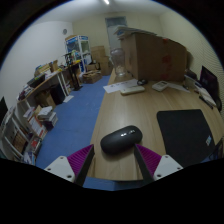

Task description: Arrange mouse

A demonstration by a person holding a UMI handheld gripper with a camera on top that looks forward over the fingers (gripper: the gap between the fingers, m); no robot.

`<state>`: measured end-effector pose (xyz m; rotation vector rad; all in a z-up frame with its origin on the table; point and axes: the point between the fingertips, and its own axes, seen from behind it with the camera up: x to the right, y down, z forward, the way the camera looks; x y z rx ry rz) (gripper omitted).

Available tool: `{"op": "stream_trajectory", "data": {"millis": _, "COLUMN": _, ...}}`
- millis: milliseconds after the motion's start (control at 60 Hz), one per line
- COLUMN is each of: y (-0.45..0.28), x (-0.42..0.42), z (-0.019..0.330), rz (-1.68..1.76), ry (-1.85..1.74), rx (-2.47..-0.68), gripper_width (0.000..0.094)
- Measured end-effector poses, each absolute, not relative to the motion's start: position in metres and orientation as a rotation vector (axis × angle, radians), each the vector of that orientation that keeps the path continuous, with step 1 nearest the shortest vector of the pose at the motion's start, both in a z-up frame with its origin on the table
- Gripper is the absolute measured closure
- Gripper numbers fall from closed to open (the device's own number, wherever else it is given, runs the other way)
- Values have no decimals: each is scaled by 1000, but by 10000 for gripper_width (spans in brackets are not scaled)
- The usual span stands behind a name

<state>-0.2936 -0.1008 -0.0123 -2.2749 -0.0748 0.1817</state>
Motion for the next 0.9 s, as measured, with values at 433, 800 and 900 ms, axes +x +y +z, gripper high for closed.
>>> {"op": "stream_trajectory", "data": {"millis": 433, "y": -32, "x": -289, "z": -17, "rz": 77, "ry": -119, "rx": -2212, "gripper_width": 445}}
{"op": "stream_trajectory", "data": {"millis": 800, "y": -21, "x": -259, "z": 104, "rz": 183, "ry": -327, "rx": -2099, "gripper_width": 584}}
{"op": "stream_trajectory", "data": {"millis": 900, "y": -3, "x": -175, "z": 169, "rz": 73, "ry": -211, "rx": -1980, "gripper_width": 586}}
